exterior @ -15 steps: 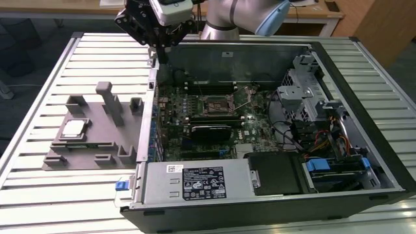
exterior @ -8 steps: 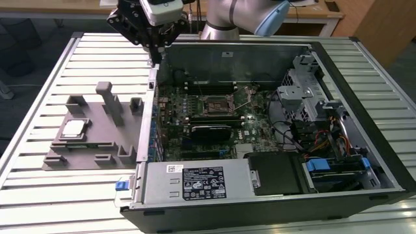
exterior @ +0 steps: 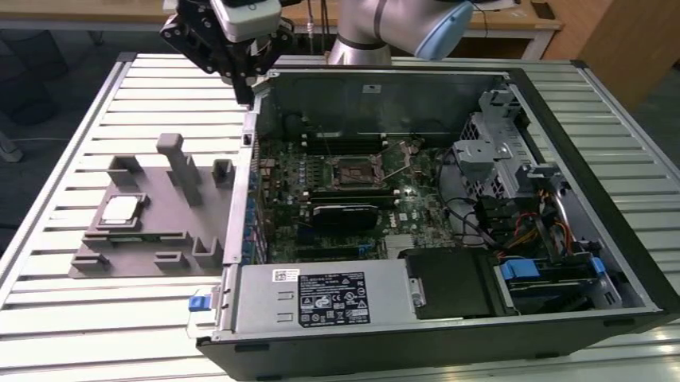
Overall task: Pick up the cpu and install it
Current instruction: 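Reach for the cpu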
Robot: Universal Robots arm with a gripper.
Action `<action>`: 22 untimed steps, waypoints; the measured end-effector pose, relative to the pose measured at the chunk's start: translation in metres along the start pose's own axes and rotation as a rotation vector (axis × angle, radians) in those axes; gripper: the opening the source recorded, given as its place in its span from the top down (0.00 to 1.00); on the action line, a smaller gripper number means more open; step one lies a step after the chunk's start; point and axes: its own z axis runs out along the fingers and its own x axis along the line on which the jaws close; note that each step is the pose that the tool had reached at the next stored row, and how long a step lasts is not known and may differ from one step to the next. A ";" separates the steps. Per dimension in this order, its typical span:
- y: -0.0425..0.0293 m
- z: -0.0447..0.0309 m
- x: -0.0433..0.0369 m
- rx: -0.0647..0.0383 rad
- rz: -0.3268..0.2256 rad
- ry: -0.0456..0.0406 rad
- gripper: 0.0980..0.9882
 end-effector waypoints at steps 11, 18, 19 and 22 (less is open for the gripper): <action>-0.0013 0.0006 0.0163 0.000 0.000 0.0001 0.99; -0.0022 0.0017 0.0280 0.000 0.000 0.0001 0.99; -0.0023 0.0019 0.0297 0.000 0.000 0.0000 0.99; -0.0027 0.0022 0.0343 0.000 0.000 0.0000 0.99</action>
